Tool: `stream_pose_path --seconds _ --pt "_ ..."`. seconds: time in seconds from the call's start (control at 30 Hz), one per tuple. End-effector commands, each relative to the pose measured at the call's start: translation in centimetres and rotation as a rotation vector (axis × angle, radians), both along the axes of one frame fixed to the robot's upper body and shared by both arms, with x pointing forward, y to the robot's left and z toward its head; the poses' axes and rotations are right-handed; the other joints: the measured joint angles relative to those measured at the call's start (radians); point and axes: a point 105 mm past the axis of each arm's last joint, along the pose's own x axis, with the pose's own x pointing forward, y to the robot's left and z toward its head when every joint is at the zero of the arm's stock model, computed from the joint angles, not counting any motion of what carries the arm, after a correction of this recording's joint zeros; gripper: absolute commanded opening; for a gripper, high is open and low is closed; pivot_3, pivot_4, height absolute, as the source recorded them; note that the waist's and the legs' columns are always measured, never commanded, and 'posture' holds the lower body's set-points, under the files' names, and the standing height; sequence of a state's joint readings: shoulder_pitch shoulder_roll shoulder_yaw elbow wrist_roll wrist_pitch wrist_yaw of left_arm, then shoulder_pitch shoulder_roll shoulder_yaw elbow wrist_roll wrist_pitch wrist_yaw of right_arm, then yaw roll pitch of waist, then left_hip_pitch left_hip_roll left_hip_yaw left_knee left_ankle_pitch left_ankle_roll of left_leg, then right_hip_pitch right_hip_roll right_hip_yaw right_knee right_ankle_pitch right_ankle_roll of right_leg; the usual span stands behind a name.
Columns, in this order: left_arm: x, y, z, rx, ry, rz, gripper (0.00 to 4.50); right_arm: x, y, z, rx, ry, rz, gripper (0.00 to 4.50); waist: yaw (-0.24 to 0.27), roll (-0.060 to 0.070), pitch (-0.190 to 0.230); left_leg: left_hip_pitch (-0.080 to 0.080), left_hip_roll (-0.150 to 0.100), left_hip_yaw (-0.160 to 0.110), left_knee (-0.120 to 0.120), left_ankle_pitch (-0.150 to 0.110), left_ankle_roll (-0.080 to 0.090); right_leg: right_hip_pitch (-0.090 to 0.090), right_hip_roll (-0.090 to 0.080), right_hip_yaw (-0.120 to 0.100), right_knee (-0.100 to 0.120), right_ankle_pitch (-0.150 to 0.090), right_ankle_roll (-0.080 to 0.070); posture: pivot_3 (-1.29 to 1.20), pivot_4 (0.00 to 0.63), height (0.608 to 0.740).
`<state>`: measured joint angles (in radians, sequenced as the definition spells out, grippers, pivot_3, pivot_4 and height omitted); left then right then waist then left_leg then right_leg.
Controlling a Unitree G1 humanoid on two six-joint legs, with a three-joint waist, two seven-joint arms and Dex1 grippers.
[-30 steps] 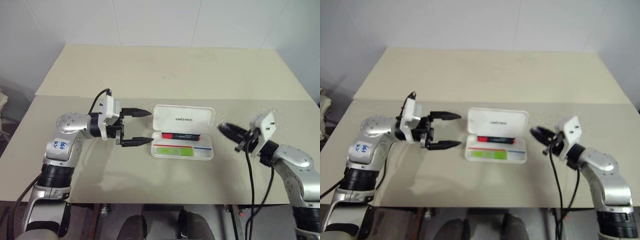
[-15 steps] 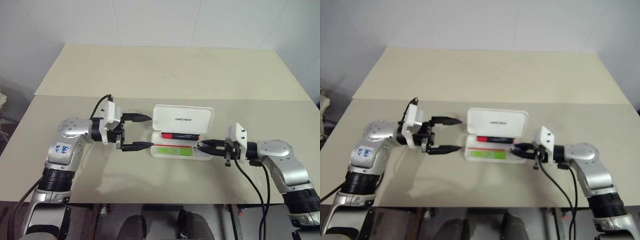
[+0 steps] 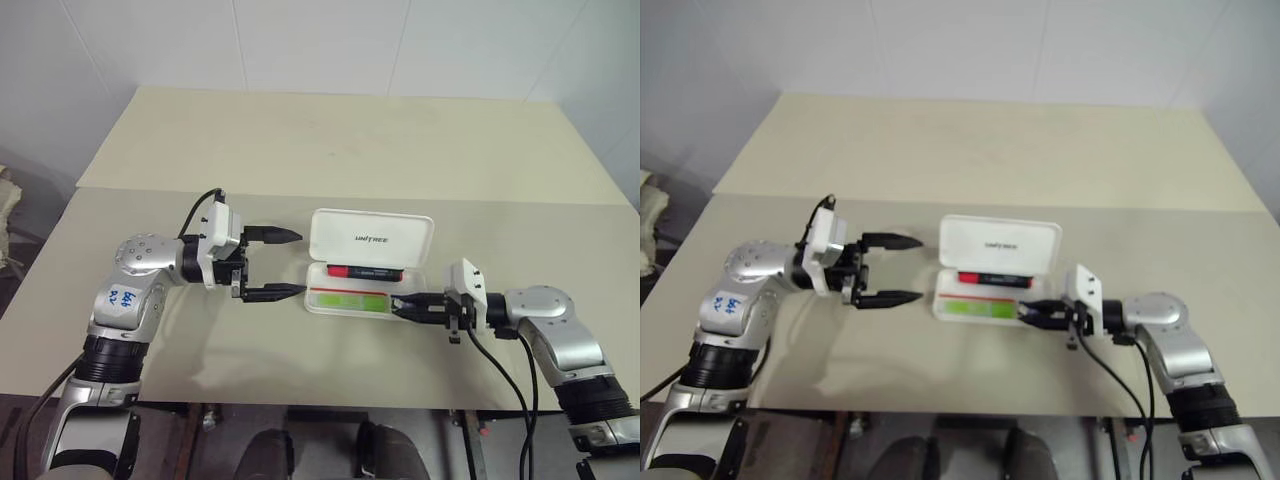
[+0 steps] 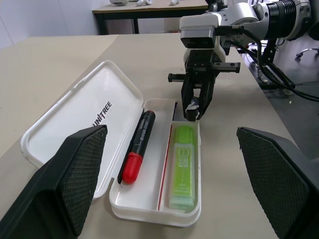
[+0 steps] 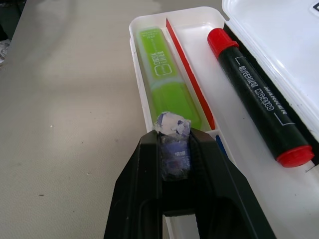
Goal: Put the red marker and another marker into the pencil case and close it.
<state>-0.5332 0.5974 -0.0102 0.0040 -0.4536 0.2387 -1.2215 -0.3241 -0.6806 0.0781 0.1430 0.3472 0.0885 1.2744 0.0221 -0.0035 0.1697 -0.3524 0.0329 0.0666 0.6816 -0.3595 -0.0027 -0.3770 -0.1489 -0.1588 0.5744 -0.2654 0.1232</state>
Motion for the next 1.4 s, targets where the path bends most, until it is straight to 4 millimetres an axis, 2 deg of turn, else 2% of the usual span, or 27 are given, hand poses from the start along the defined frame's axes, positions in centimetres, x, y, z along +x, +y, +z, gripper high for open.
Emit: stream_pose_path --seconds 0.03,0.17,0.37,0.53,0.57,0.7,0.83,1.03,1.13,1.4 --pt "-0.5 -0.2 1.5 -0.006 -0.071 -0.019 4.45 0.3 -0.3 1.0 0.006 -0.046 0.010 0.41 0.000 0.000 0.000 0.000 0.000 0.000 0.000 0.000 0.000 0.000 0.000 0.000 0.000 0.000 0.000 0.00 0.150 0.740" --pt "-0.5 -0.3 1.5 -0.005 -0.073 -0.023 4.45 0.2 -0.2 1.3 0.010 -0.048 0.032 0.41 0.000 0.000 0.000 0.000 0.000 0.000 0.000 0.000 0.000 0.000 0.000 0.000 0.000 0.000 0.000 0.00 0.150 0.740" --pt "-0.4 -0.5 1.5 -0.009 -0.076 -0.026 4.45 0.2 0.3 2.0 0.037 -0.080 0.042 2.46 0.001 0.000 0.000 0.000 0.000 0.000 0.000 0.000 0.000 0.000 0.000 0.000 0.000 0.000 0.000 0.00 0.150 0.740" --pt "-0.3 -0.7 1.5 -0.013 -0.076 -0.030 4.45 0.2 0.5 2.6 0.046 -0.102 0.046 4.38 0.001 0.000 0.000 0.000 0.000 0.000 0.000 0.000 0.000 0.000 0.000 0.000 0.000 0.000 0.000 0.00 0.150 0.740" --pt "-0.3 -0.7 1.5 -0.014 -0.077 -0.031 4.45 0.1 0.6 2.8 0.045 -0.108 0.046 4.45 0.001 0.000 0.000 0.000 0.000 0.000 0.000 0.000 0.000 0.000 0.000 0.000 0.000 0.000 0.000 0.00 0.150 0.740" --pt "-0.3 -0.7 1.6 -0.016 -0.077 -0.031 4.45 -0.4 0.9 4.2 0.079 -0.140 0.052 4.45 0.001 0.000 0.000 0.000 0.000 0.000 0.000 0.000 0.000 0.000 0.000 0.000 0.000 0.000 0.000 0.00 0.150 0.740" --pt "-0.3 -0.7 1.4 -0.019 -0.071 -0.031 4.45 -1.2 1.0 4.9 0.089 -0.155 0.047 4.45 0.004 0.000 0.000 0.000 0.000 0.000 0.000 0.000 0.000 0.000 0.000 0.000 0.000 0.000 0.000 0.00 0.150 0.740" --pt "-0.2 -1.0 1.1 -0.024 -0.063 -0.038 4.45 -1.7 2.6 5.1 0.094 -0.145 0.082 4.45 0.002 0.000 0.000 0.000 0.000 0.000 0.000 0.000 0.000 0.000 0.000 0.000 0.000 0.000 0.000 0.00 0.150 0.740" --pt "-0.2 -1.0 1.2 -0.025 -0.063 -0.040 4.45 -1.4 2.9 4.8 0.062 -0.139 0.091 3.86 0.002 0.000 0.000 0.000 0.000 0.000 0.000 0.000 0.000 0.000 0.000 0.000 0.000 0.000 0.000 0.00 0.150 0.740" --pt "-0.3 -1.0 1.1 -0.023 -0.066 -0.042 4.45 0.0 3.4 4.0 -0.056 -0.188 0.105 0.90 0.001 0.000 0.000 0.000 0.000 0.000 0.000 0.000 0.000 0.000 0.000 0.000 0.000 0.000 0.000 0.00 0.150 0.740"
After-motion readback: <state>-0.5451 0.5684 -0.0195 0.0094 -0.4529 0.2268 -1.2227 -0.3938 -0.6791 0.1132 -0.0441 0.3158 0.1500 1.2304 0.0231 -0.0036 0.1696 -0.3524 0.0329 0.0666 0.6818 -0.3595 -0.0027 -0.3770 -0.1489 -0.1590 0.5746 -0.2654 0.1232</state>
